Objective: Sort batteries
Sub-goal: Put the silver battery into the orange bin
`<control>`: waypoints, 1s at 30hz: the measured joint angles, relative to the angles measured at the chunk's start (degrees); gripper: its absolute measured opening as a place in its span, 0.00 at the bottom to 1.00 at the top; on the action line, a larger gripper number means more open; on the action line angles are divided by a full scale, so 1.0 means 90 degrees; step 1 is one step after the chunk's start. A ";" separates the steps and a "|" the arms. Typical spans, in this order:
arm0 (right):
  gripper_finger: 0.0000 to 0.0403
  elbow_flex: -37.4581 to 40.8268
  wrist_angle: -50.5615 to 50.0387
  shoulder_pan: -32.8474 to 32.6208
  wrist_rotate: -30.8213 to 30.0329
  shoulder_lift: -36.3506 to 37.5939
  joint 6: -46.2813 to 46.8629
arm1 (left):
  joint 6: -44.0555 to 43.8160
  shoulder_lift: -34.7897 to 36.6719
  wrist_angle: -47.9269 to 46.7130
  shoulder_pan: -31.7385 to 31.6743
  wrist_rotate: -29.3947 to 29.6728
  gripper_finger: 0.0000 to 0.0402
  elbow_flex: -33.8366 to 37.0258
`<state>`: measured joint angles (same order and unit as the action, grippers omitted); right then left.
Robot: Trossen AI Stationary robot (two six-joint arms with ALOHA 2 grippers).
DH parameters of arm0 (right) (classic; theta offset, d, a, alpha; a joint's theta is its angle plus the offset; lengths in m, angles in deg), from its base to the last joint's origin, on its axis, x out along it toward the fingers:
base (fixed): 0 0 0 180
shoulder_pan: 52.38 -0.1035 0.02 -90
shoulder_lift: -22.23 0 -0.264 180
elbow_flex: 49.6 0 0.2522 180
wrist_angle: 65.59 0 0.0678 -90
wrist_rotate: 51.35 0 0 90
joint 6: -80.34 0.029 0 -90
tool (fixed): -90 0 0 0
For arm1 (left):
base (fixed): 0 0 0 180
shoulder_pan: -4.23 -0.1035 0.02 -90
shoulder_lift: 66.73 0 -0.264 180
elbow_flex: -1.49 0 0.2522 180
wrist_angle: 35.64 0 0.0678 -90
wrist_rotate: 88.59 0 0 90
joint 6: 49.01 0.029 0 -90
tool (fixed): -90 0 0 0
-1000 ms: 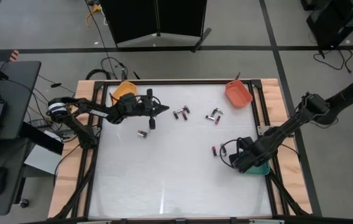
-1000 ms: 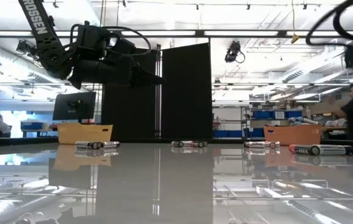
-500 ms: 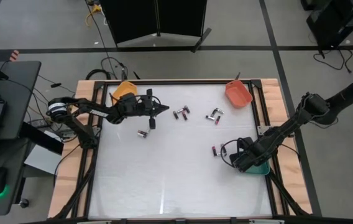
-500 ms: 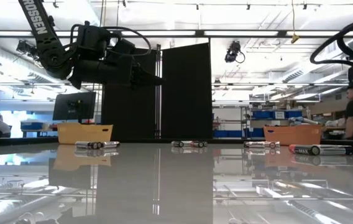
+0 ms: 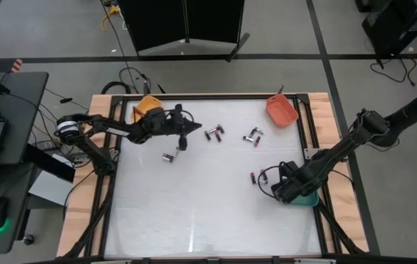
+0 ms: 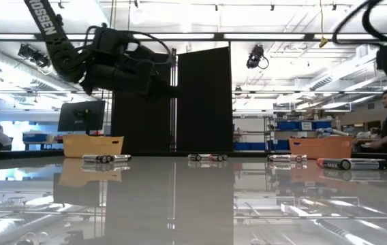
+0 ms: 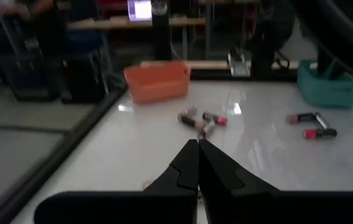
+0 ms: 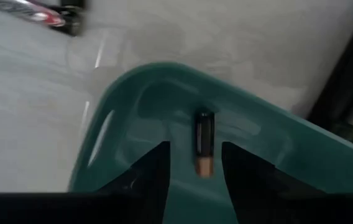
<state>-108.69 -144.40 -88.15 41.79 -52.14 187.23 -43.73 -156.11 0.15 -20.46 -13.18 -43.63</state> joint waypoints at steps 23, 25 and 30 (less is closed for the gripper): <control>0.27 -0.1206 -0.1443 0.0024 -0.1914 -0.0058 -0.0902 | 0.0316 -0.1511 -0.4637 0.0368 0.0636 0.29 -0.2771; 0.27 -0.1206 -0.1452 0.0024 -0.1945 -0.0058 -0.0905 | 0.0247 -0.1712 -0.4658 0.0348 0.0677 0.33 -0.2934; 0.27 -0.1206 -0.1449 0.0024 -0.2059 -0.0058 -0.0906 | 0.0237 -0.2141 -0.4937 0.0273 0.0700 0.38 -0.3426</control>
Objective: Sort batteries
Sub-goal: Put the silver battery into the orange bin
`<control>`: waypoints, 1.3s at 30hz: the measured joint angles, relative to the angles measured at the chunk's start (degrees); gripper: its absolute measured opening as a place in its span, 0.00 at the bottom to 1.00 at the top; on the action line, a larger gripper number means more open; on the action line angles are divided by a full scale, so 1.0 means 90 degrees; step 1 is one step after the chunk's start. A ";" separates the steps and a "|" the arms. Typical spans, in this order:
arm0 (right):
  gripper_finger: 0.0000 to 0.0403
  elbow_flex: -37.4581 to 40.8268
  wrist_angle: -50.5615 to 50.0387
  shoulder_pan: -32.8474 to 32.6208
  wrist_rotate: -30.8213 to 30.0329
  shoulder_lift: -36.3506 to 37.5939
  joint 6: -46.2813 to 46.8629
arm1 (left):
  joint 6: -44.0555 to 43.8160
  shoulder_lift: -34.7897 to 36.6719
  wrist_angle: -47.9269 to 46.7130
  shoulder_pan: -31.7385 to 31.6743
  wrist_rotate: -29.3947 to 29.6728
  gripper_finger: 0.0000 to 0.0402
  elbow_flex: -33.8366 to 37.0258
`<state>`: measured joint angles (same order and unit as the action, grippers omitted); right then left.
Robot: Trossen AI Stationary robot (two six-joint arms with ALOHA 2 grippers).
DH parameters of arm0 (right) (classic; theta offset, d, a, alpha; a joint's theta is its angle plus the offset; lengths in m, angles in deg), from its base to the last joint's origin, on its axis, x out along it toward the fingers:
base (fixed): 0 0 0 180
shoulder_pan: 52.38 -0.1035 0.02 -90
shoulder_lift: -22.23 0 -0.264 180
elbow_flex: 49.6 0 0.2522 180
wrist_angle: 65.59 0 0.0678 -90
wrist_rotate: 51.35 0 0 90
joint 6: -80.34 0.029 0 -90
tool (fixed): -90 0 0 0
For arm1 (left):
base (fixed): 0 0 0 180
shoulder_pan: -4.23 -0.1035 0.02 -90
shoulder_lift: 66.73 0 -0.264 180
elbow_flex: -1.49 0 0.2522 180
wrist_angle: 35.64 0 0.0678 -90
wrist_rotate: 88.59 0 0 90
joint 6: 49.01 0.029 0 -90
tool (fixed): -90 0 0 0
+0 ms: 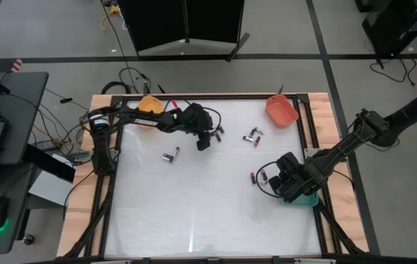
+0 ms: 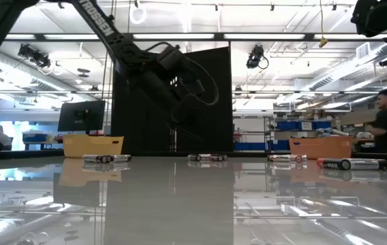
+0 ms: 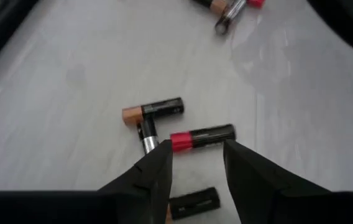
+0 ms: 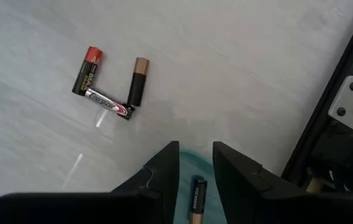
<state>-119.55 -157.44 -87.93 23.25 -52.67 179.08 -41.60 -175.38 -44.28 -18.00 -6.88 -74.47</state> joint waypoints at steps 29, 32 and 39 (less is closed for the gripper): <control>0.27 0.0002 0.0011 0.0000 -0.0187 0.0000 -0.0114 | 0.0058 -0.0628 -0.0570 -0.0105 0.0720 0.38 -0.0581; 0.27 0.0002 0.0014 0.0000 -0.0189 0.0000 -0.0116 | 0.0010 -0.0628 -0.0517 -0.0135 0.0700 0.38 -0.0581; 0.27 0.0002 0.0016 0.0000 -0.0189 0.0000 -0.0160 | -0.0026 -0.0782 -0.0495 -0.0256 0.0512 0.38 -0.0578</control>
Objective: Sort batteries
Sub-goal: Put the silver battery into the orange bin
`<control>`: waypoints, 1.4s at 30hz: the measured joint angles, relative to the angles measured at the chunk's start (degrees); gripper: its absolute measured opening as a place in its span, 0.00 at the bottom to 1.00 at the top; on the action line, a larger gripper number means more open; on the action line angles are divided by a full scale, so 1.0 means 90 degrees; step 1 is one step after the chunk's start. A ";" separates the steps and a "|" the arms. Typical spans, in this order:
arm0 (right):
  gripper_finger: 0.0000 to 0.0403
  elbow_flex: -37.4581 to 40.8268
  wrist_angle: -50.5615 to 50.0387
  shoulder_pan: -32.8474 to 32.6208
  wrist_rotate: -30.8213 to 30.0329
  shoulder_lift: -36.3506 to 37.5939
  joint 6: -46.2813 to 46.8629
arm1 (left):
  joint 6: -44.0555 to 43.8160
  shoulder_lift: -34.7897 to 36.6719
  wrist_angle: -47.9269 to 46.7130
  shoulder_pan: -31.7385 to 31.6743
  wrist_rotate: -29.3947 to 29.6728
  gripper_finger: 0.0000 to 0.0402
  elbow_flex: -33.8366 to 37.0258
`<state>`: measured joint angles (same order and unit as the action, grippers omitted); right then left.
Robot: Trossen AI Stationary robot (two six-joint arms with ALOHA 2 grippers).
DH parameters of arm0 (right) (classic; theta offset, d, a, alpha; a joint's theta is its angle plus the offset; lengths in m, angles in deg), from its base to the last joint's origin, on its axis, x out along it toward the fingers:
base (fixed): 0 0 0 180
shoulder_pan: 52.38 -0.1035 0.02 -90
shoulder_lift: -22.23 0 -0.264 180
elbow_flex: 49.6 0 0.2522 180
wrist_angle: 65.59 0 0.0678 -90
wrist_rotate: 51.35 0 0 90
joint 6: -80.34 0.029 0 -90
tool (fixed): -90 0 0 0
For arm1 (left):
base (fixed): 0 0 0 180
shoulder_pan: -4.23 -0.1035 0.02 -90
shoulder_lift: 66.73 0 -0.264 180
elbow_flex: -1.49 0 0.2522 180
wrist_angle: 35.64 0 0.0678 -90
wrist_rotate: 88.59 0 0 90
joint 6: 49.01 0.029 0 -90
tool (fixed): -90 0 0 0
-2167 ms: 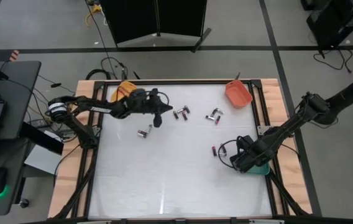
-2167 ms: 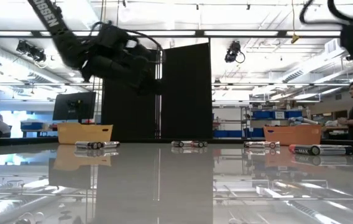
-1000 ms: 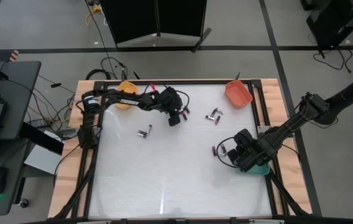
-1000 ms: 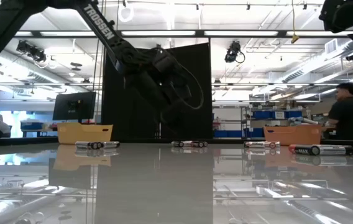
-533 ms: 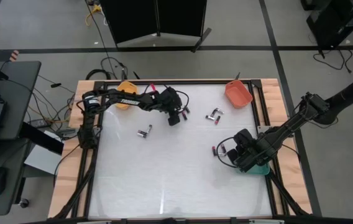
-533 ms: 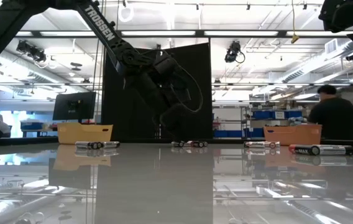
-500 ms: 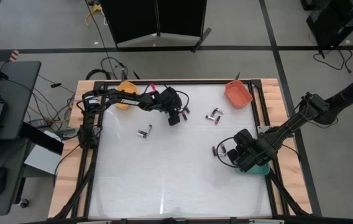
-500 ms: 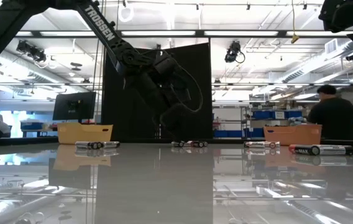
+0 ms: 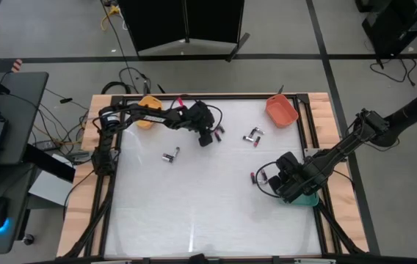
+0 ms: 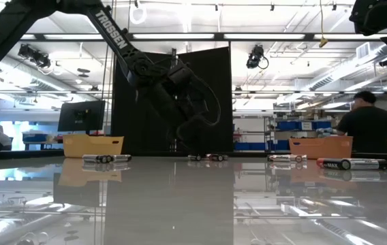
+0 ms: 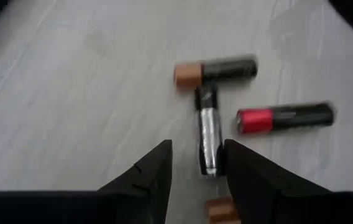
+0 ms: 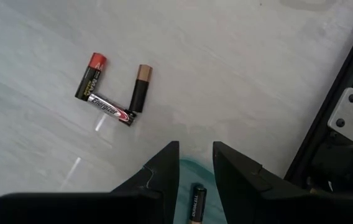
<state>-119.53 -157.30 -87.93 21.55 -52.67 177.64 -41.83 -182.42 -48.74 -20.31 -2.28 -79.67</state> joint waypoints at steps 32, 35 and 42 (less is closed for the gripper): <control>0.25 0.0000 0.0010 0.0000 -0.0093 0.0000 -0.0100 | 0.0988 0.0058 -0.0176 0.0005 0.0343 0.12 -0.0008; 0.25 0.0000 0.0020 0.0000 -0.0094 0.0000 -0.0100 | 0.0989 0.0159 -0.0324 0.0005 0.0384 0.12 0.0007; 0.25 0.0002 0.0113 0.0000 -0.0145 0.0002 -0.0170 | 0.0999 0.0719 -0.0303 0.0003 0.0460 0.12 0.0010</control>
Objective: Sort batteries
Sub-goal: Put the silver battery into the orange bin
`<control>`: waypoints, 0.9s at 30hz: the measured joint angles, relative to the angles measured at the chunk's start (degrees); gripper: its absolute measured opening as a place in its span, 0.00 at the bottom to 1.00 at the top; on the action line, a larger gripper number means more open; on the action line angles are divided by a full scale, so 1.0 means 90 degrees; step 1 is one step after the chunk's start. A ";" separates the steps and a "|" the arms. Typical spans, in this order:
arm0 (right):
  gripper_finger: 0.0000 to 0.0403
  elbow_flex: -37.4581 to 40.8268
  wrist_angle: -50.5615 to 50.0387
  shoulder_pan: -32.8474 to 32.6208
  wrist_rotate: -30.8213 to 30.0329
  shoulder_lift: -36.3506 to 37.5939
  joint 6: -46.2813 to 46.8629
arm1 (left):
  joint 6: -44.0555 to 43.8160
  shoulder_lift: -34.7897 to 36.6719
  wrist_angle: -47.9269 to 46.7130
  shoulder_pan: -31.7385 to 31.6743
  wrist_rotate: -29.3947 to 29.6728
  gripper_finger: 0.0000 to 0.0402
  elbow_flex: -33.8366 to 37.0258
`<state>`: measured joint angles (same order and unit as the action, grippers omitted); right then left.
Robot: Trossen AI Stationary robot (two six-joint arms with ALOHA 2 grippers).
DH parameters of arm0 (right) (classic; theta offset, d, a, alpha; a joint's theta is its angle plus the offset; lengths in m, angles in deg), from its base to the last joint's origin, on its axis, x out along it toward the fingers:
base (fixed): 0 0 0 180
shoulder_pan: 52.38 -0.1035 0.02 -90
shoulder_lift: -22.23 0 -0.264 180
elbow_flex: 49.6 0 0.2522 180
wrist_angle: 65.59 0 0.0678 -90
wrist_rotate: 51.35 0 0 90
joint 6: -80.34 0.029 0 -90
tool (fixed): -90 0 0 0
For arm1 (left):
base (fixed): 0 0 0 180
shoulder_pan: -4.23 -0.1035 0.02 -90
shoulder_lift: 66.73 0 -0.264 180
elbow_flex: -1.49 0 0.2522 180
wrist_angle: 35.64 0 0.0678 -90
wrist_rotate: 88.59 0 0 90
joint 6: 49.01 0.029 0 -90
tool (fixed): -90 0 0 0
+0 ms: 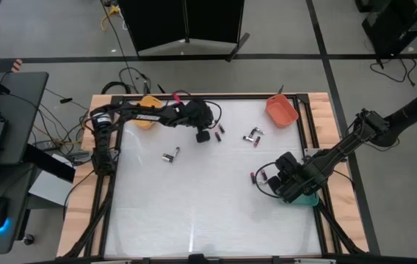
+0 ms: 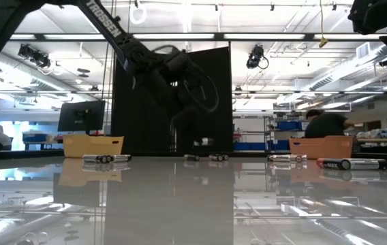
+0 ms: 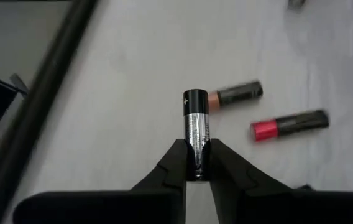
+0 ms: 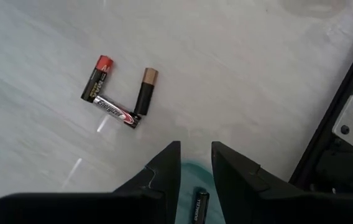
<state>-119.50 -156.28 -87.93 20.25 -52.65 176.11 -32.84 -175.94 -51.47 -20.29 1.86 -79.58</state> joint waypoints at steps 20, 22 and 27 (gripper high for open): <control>0.03 0.1280 0.4887 0.1594 -0.3420 0.0000 -0.4014 | -0.2355 0.0904 0.5889 -0.0329 -0.3638 0.12 0.2357; 0.02 0.1667 0.6230 0.1856 -0.3446 0.0000 -0.4856 | -0.2753 0.0902 0.6632 -0.0375 -0.3927 0.12 0.2605; 0.03 0.2674 1.0449 0.2502 -0.2752 -0.0002 -0.7479 | -0.3493 0.0904 0.7859 -0.0403 -0.4534 0.12 0.2940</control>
<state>-95.44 -62.23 -65.42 -4.52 -52.67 108.79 -64.28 -167.81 19.27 -23.91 -38.95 -53.12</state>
